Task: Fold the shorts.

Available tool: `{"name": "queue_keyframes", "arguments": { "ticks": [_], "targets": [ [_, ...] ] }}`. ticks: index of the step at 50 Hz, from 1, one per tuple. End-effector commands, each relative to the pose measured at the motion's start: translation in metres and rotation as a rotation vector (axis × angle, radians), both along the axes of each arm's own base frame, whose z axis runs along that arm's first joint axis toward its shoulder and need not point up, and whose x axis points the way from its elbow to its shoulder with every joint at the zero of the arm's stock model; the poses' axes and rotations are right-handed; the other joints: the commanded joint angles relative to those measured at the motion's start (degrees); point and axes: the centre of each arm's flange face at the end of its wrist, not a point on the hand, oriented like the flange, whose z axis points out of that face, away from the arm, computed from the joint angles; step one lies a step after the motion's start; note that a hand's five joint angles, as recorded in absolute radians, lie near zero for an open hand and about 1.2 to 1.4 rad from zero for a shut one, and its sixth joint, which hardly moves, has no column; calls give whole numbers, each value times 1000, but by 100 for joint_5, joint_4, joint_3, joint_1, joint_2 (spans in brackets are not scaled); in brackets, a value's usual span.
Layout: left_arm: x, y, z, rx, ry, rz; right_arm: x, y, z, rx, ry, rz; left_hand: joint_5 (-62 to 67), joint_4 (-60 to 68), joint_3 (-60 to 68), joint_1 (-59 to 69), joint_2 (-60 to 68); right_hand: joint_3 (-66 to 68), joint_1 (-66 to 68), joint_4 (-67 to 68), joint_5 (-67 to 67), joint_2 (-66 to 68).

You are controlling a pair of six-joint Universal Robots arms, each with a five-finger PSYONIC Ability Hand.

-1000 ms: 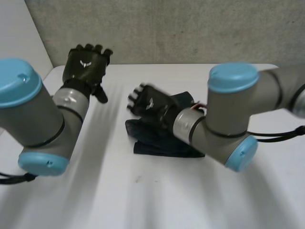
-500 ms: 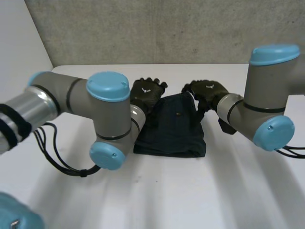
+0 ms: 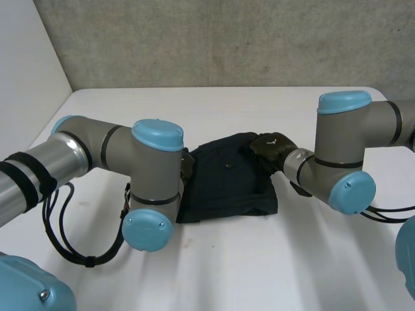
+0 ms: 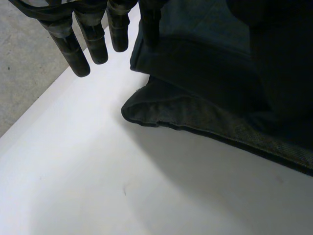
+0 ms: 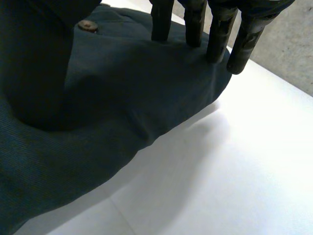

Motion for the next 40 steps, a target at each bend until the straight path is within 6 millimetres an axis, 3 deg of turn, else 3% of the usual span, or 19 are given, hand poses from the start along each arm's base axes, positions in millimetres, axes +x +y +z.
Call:
{"name": "queue_keyframes", "arguments": {
  "ticks": [1, 6, 9, 10, 13, 14, 15, 17, 18, 19, 22, 23, 26, 30, 40],
  "targets": [
    [3, -1, -1, 4, -5, 2, 1, 1, -12, 14, 19, 8, 104, 198, 145, 235, 206, -225, -52, -380, -429, -260],
    [4, 1, -3, 13, -1, -2, 0, 2, -12, 1, 46, 12, 187, 282, 229, 319, 290, -225, -52, -380, -429, -260],
    [4, -1, 15, -17, 33, -3, -1, 2, -3, -16, 33, 11, 339, 433, 380, 470, 441, -225, -52, -380, -429, -260],
    [4, -2, 24, -32, 50, -5, -2, 2, 10, -41, 12, 3, 356, 450, 397, 487, 459, -225, -52, -380, -429, -260],
    [6, -2, 68, -95, 142, -27, -5, 2, 46, -121, -44, -15, 356, 451, 397, 488, 459, -225, -52, -380, -429, -260],
    [7, -1, 80, -109, 171, -32, -9, 4, 75, -191, -101, -45, 339, 434, 381, 471, 442, -225, -52, -380, -429, -260],
    [13, 0, 107, -139, 236, -38, -11, 5, 90, -229, -135, -67, 339, 434, 381, 471, 442, -225, -52, -380, -429, -260],
    [22, -1, 134, -171, 307, -28, -17, 6, 118, -299, -199, -129, 306, 400, 347, 437, 408, -225, -52, -380, -429, -260],
    [28, -1, 147, -185, 340, -21, -26, 7, 142, -355, -255, -211, 272, 367, 314, 404, 375, -225, -52, -380, -429, -260],
    [40, -1, 171, -214, 407, -2, -32, 8, 152, -377, -272, -255, 222, 316, 263, 354, 325, -225, -52, -380, -429, -260],
    [61, 0, 198, -238, 482, 34, -60, 9, 174, -417, -266, -429, 154, 249, 196, 286, 257, -225, -52, -380, -429, -260],
    [77, 3, 212, -236, 507, 66, -66, 9, 177, -418, -254, -463, 138, 232, 179, 269, 240, -225, -52, -380, -429, -260],
    [100, 10, 225, -207, 496, 102, -84, 17, 188, -410, -216, -536, 121, 215, 162, 252, 223, -225, -52, -380, -429, -260],
    [115, 14, 228, -152, 470, 122, -93, 26, 197, -398, -196, -547, -64, 30, -23, 67, 39, -225, -52, -380, -429, -260],
    [123, 24, 232, -125, 473, 130, -87, 35, 197, -348, -200, -453, -131, -37, -90, 0, -29, -225, -52, -380, -429, -260]
  ]
}}
